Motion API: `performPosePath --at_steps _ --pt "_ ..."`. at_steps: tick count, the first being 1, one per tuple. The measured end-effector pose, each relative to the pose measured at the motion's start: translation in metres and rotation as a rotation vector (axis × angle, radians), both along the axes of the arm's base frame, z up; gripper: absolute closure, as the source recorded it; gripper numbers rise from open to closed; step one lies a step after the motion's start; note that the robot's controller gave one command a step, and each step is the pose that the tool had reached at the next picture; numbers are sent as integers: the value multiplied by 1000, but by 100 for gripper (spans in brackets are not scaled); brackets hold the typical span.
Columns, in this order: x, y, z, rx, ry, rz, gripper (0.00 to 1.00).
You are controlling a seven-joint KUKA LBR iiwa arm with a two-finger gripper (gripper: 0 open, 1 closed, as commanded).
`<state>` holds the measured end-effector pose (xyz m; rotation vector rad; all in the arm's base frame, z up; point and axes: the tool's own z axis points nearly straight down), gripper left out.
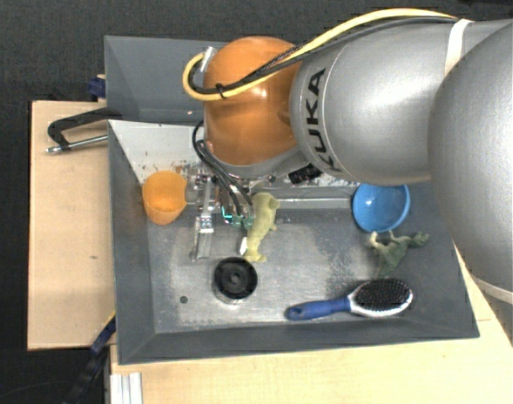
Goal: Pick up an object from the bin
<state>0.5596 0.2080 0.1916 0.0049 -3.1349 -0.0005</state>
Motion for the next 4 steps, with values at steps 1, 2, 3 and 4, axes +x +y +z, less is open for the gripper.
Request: performPosePath --at_steps 1,2,3,4 --pt "15 -81 -120 3 -3 513 0" --pt "-5 -79 -90 4 -12 1018 0" --pt "0 -101 -91 4 -12 1383 0" --pt "2 -126 -122 7 -6 1747 0"
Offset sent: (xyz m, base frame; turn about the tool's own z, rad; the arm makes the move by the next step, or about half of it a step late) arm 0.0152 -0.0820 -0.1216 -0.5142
